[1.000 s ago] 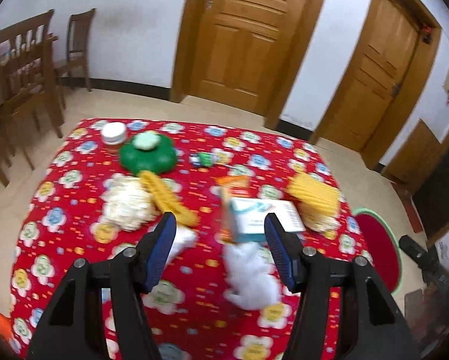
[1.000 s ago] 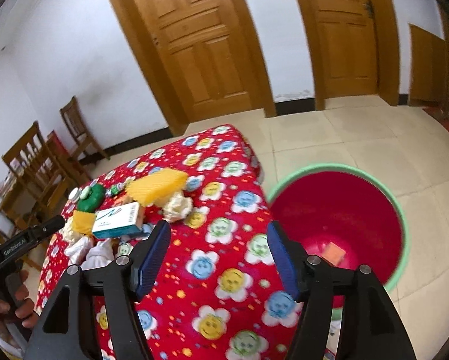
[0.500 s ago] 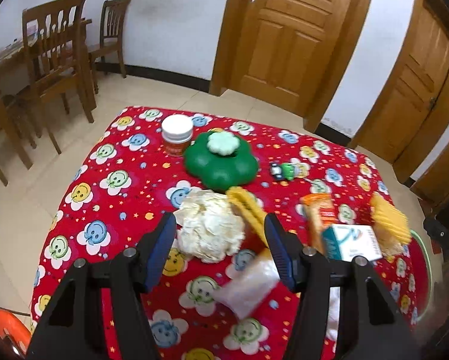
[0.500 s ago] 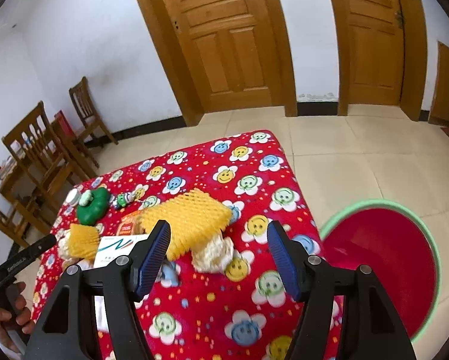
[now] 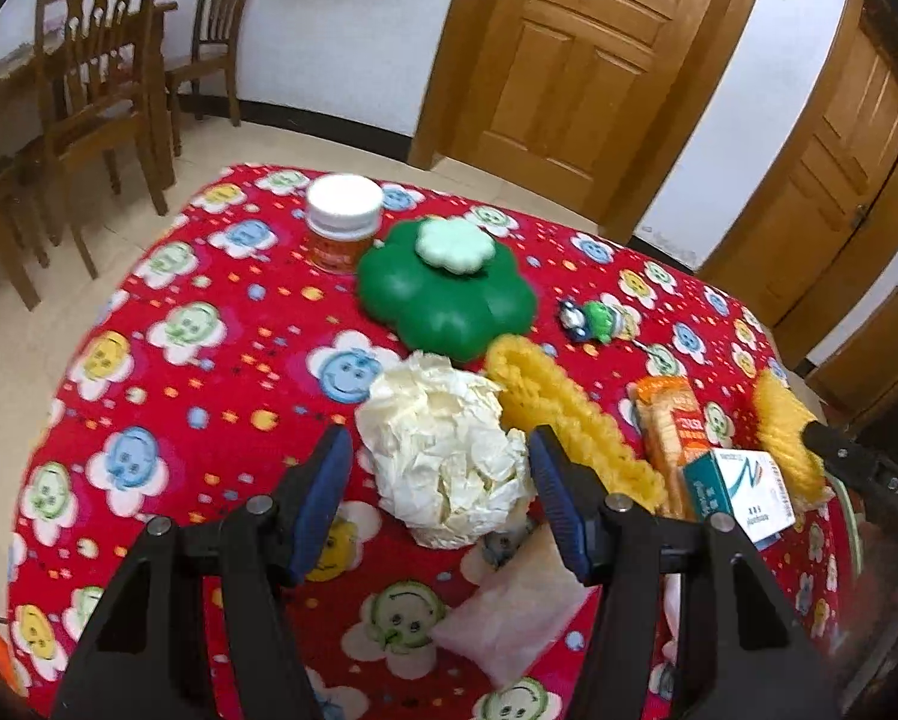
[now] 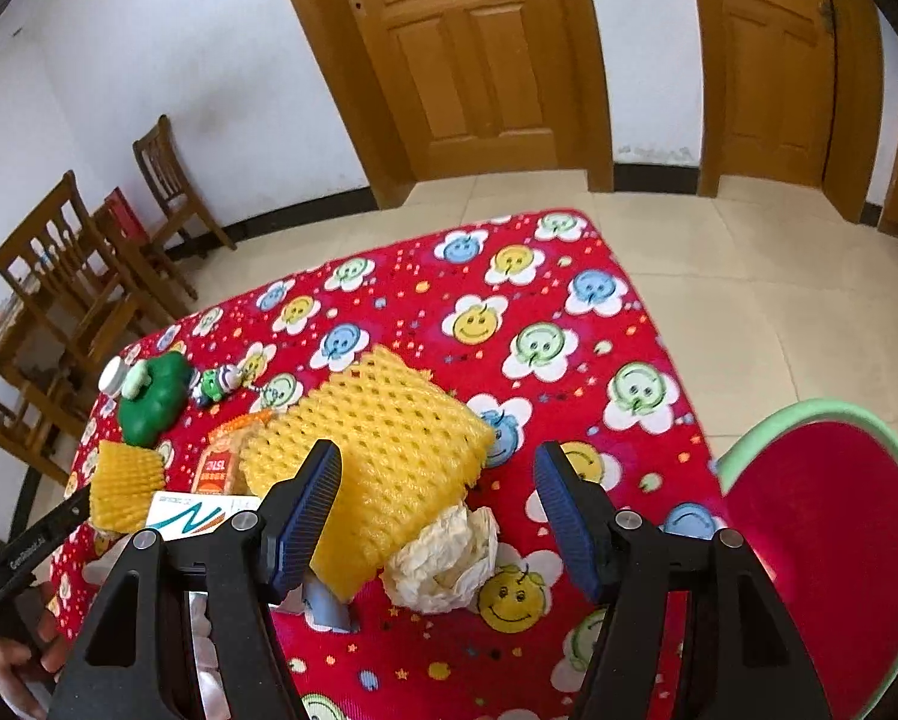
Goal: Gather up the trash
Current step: 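Grasp the white crumpled paper with the left tool while the right tool grasps the yellow foam net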
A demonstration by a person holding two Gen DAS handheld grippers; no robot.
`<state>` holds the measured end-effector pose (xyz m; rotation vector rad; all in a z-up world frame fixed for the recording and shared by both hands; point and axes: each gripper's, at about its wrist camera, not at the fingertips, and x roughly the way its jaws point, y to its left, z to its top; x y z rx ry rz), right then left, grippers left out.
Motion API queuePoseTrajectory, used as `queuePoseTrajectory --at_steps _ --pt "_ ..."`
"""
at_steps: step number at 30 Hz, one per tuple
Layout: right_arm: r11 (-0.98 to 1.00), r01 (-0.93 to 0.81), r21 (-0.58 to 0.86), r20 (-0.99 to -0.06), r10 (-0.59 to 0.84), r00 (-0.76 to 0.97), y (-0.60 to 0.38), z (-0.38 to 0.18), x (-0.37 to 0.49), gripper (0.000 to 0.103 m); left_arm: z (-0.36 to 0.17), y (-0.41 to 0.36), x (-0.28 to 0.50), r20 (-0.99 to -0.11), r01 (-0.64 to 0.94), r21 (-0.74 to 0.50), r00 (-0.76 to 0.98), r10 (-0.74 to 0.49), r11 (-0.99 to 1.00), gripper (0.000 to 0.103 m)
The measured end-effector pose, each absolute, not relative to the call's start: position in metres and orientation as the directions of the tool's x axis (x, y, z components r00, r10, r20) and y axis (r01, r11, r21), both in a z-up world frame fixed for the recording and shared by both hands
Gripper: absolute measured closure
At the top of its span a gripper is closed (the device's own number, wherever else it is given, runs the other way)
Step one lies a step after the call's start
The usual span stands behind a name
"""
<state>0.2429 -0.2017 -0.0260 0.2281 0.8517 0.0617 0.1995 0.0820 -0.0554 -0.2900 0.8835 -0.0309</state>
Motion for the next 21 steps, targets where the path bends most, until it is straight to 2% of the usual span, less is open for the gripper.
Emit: queuePoseTrajectory --at_steps 6,11,16,21 --pt "0.971 0.012 0.241 -0.733 0.174 0.658 -0.2 -0.03 0.242 0.049 -0.061 0.078 0.202 -0.763 -0.093 -0.31 0.619 -0.189 0.946 0.043" --pt "0.971 -0.022 0.239 -0.705 0.189 0.684 -0.197 -0.023 0.237 0.065 -0.057 0.081 0.196 -0.737 -0.073 -0.347 0.638 -0.224 0.935 0.056" --pt "0.971 -0.049 0.234 -0.669 0.197 0.716 -0.195 -0.015 0.228 0.087 -0.046 0.082 0.186 -0.712 -0.062 -0.35 0.666 -0.222 0.935 0.059" --pt "0.965 -0.078 0.249 -0.642 0.225 0.733 -0.194 -0.005 0.218 0.093 -0.031 0.085 0.169 -0.684 -0.055 -0.364 0.693 -0.227 0.93 0.06"
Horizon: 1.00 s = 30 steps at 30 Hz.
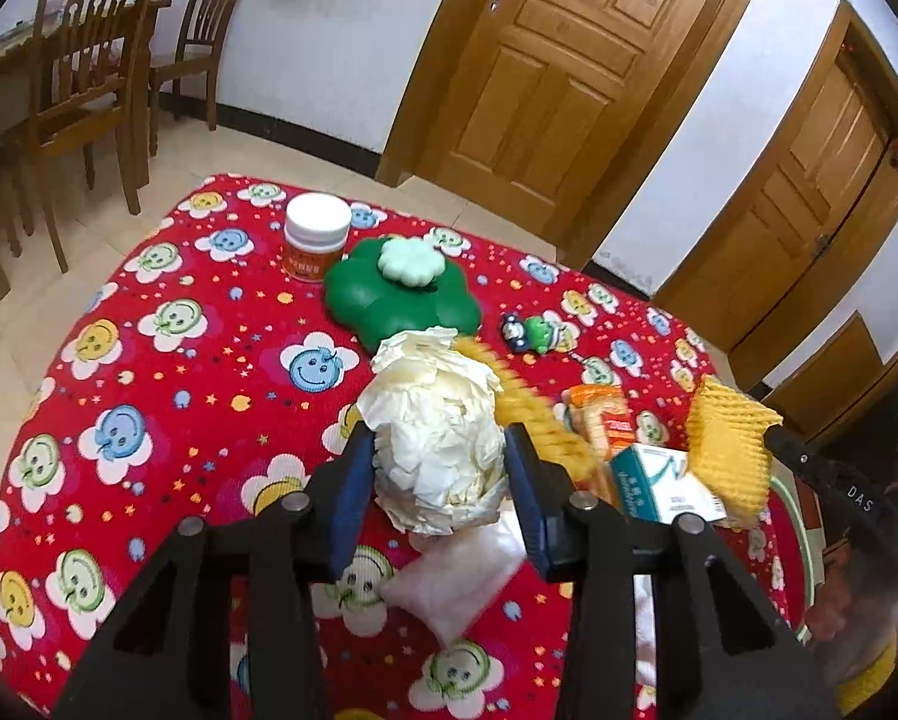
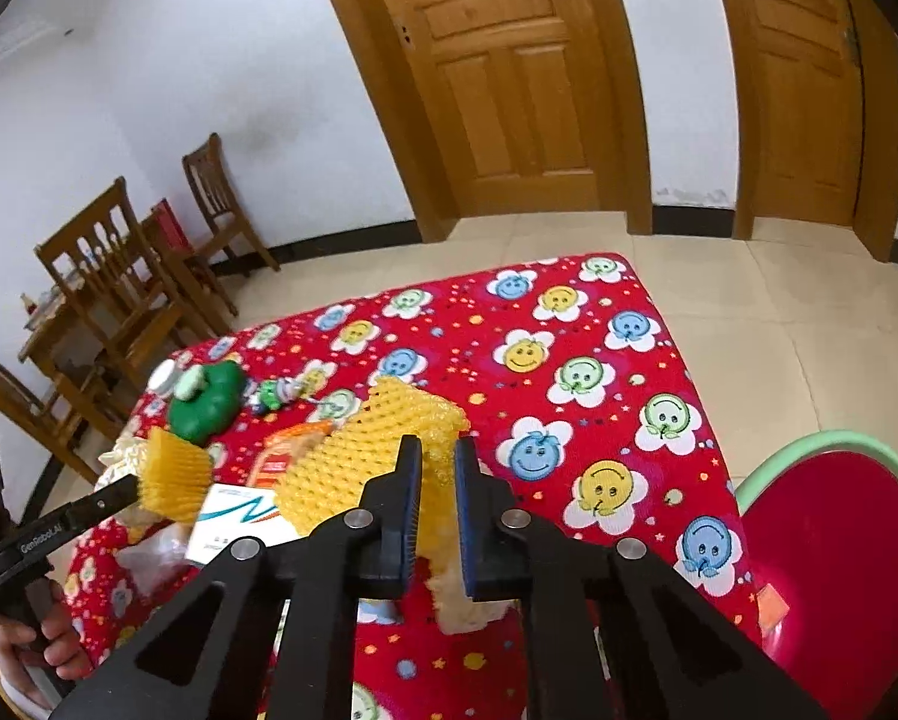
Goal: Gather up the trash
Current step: 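Grasp the white crumpled paper with the left tool while the right tool grasps the yellow foam net, then carry both items over the red bin and open both tools to release them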
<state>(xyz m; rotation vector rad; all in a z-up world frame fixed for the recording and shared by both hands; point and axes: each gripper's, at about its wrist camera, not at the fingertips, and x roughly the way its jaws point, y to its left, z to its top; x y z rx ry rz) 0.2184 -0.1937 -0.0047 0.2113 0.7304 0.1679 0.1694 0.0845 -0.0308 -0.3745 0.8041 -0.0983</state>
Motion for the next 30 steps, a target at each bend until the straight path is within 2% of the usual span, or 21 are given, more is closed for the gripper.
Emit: queuePoseTrajectory --at_steps 17,30 --pt "0.946 -0.135 0.294 -0.506 0.274 0.818 -0.197 0.046 0.146 0.093 0.017 0.067 0.111 -0.611 0.024 -0.386 0.742 -0.275 0.922 0.06" --pt "0.953 -0.097 0.289 -0.421 0.217 0.881 -0.217 0.073 0.08 0.093 0.045 0.031 0.079 -0.568 0.124 -0.391 0.747 -0.346 0.912 0.06"
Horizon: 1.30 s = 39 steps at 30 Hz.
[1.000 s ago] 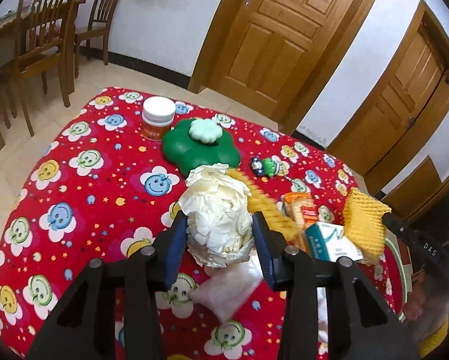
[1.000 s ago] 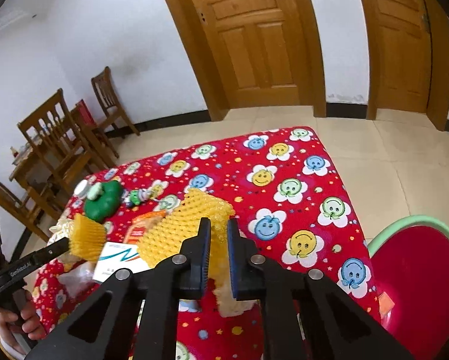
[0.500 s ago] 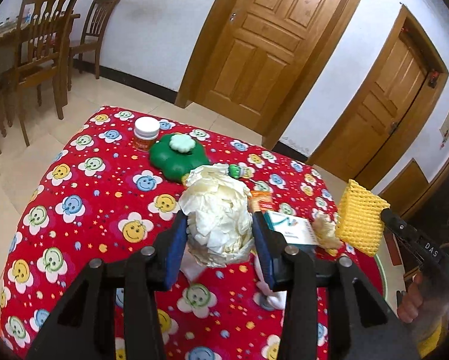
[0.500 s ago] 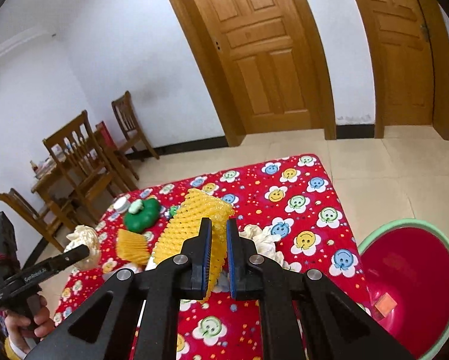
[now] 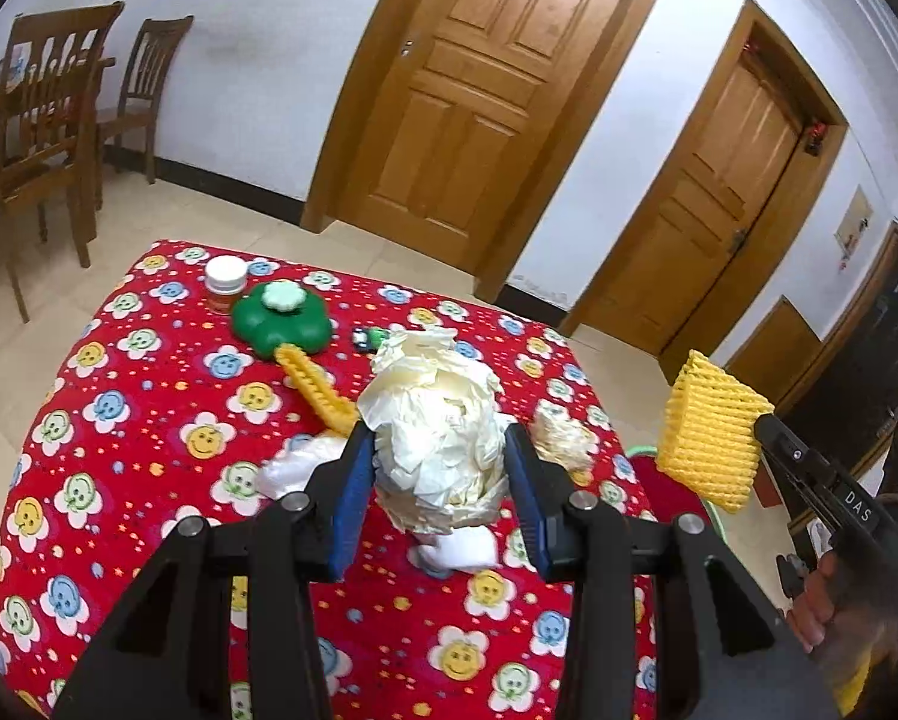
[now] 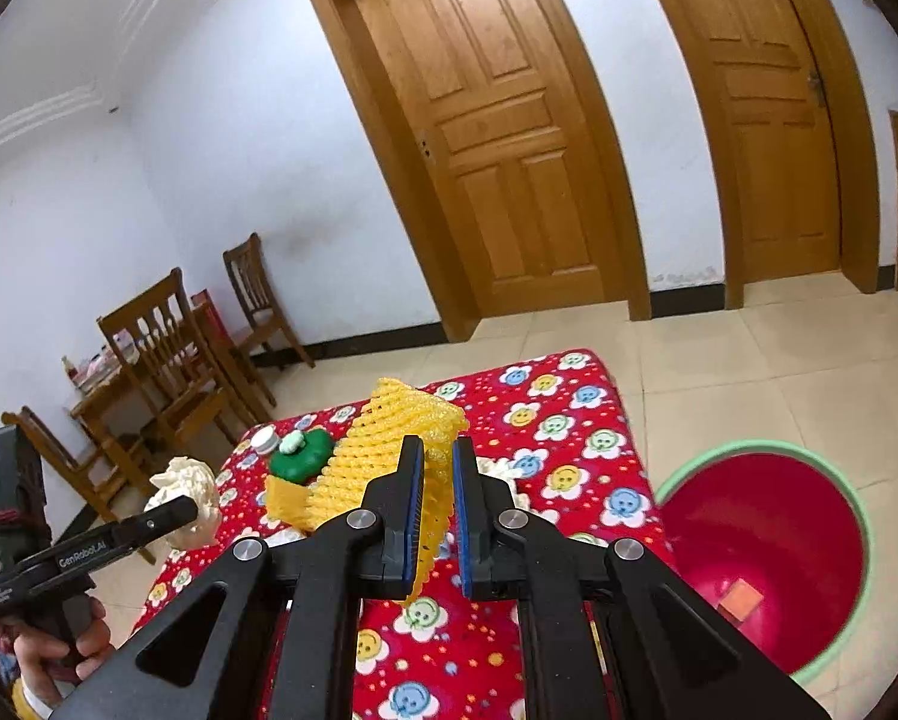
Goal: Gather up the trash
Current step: 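Carry both items over the red bin and open both tools to release them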
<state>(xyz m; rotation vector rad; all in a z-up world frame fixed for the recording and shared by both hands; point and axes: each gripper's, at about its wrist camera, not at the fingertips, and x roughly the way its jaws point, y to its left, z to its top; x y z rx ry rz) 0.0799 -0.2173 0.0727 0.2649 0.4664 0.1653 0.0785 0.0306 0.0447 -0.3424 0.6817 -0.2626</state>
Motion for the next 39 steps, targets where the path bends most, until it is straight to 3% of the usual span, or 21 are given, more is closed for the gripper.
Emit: queuePoseTrajectory --at_steps 16,39 --pt "0.947 0.043 0.318 -0.4 0.092 0.912 -0.267 0.072 0.029 0.093 0.05 -0.025 0.064 -0.568 0.24 -0.393 0.695 -0.44 0.887 0.06" --pt "0.909 0.3 0.288 -0.478 -0.135 0.868 -0.348 0.032 0.016 0.093 0.032 -0.156 0.08 -0.645 0.436 -0.333 0.542 -0.539 0.836 0.06"
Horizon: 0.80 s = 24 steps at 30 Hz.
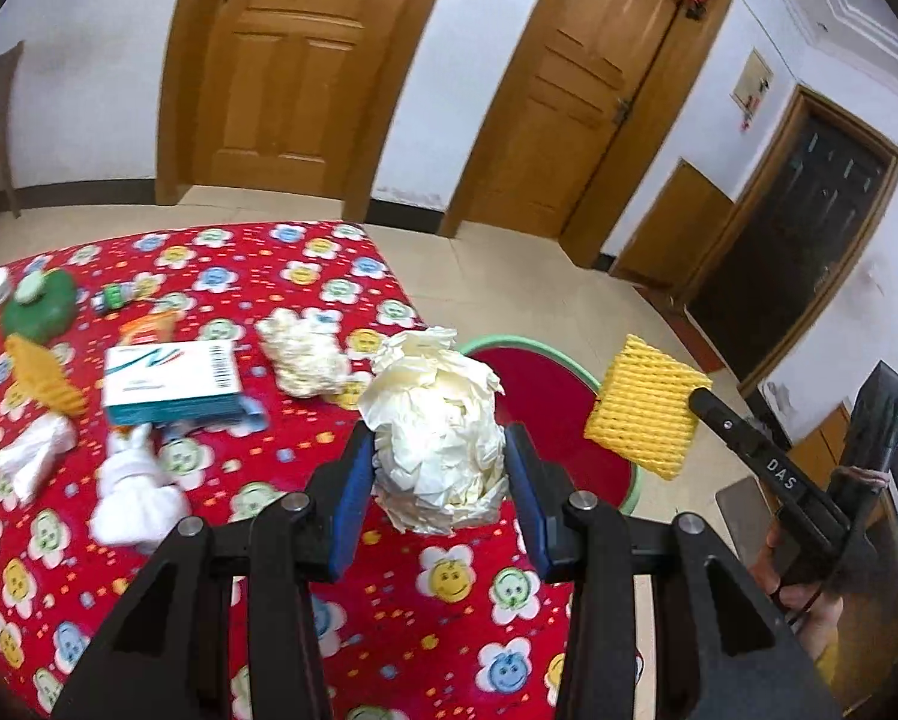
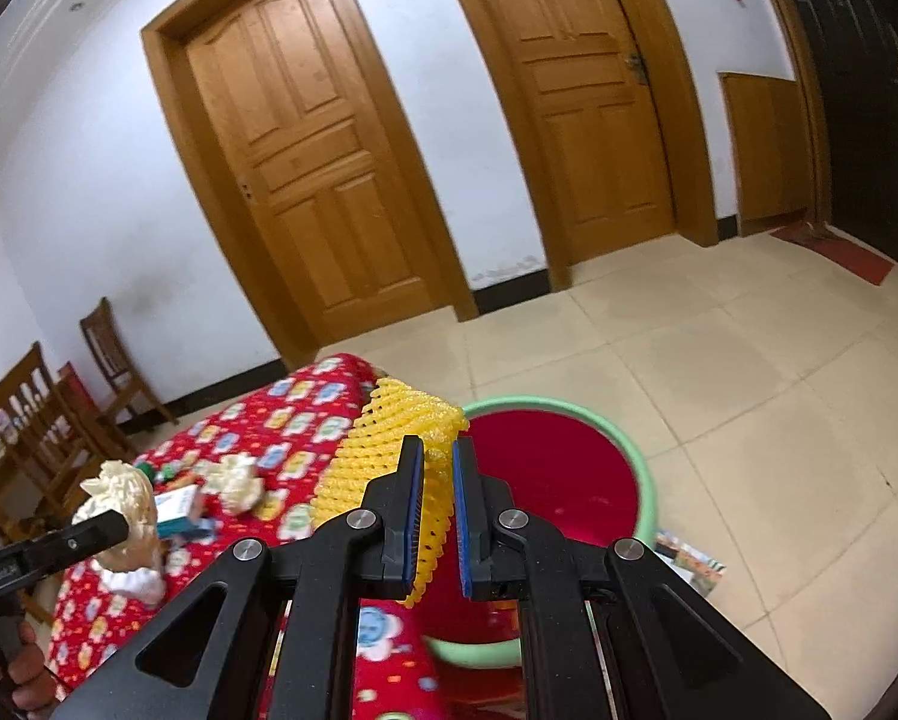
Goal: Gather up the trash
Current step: 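Carry both items over the red bin and open both tools to release them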
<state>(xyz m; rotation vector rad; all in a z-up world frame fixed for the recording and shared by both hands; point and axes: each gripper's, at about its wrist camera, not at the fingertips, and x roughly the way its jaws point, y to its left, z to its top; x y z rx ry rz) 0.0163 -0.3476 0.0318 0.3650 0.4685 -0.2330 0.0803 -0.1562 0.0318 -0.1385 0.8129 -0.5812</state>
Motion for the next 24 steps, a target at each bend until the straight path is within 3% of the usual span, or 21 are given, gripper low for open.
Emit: queuePoseTrajectory --at_steps 24 --pt "0.874 0.417 0.25 -0.583 -0.209 0.785 -0.409 -0.024 0.04 0.088 -0.013 -0.27 0.123 -0.724 0.569 -0.299 0.388 -0.571 0.766 0.059"
